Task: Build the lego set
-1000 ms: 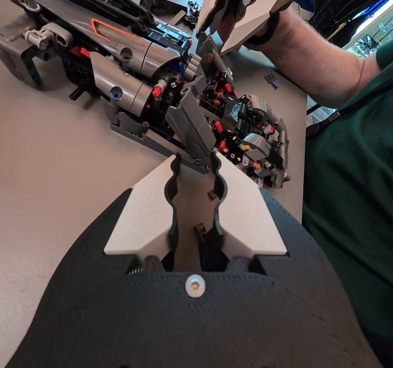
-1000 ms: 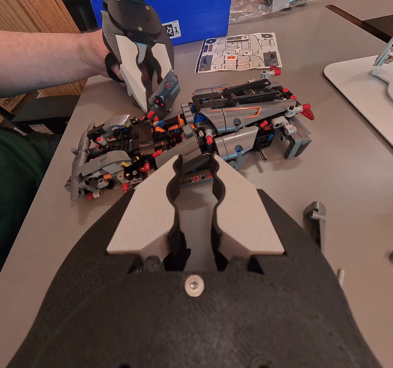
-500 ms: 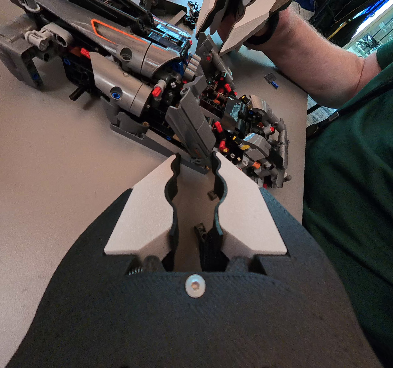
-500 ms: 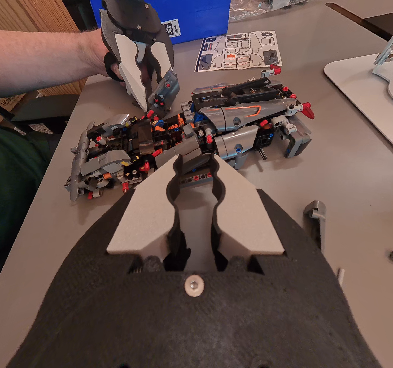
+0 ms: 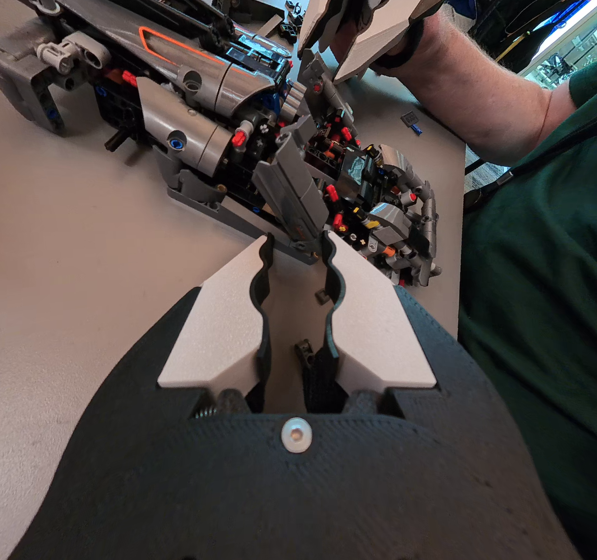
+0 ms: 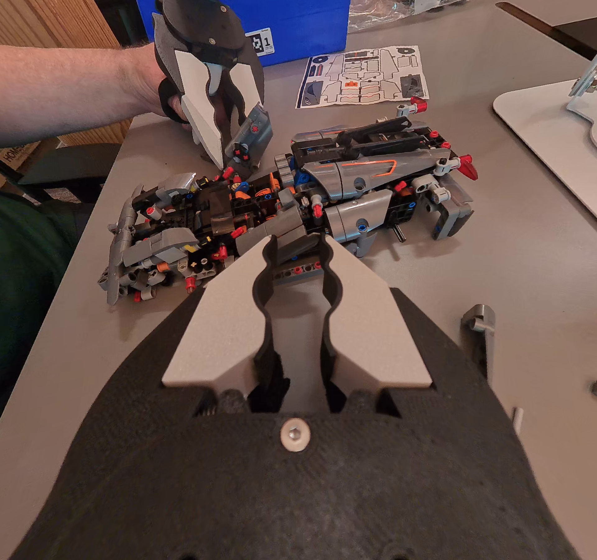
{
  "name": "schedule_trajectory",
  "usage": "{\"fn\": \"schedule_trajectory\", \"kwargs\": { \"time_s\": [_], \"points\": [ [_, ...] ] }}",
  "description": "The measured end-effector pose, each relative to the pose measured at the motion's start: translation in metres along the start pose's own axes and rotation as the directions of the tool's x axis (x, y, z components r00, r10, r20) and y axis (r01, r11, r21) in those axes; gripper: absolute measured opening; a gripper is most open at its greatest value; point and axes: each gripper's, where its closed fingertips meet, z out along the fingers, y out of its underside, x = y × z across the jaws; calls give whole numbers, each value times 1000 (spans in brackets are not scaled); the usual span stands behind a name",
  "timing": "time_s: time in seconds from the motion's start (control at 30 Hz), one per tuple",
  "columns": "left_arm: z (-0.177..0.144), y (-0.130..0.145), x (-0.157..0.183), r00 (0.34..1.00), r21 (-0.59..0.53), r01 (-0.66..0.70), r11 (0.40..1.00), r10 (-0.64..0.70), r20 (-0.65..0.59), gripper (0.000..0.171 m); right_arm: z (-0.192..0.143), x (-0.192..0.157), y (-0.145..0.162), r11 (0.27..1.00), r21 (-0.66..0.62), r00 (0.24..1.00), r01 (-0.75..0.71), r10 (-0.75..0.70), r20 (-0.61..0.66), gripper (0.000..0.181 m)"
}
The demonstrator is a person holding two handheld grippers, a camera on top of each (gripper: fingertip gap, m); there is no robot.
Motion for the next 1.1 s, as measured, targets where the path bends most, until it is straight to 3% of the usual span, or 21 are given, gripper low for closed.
{"fn": "schedule_trajectory", "kwargs": {
  "time_s": [1.1],
  "points": [
    [1, 1, 0, 1000, -4, 18, 1000, -18, -11, 29, -1, 3, 4, 997, -17, 997, -71, 71, 18, 22]
  ]
}}
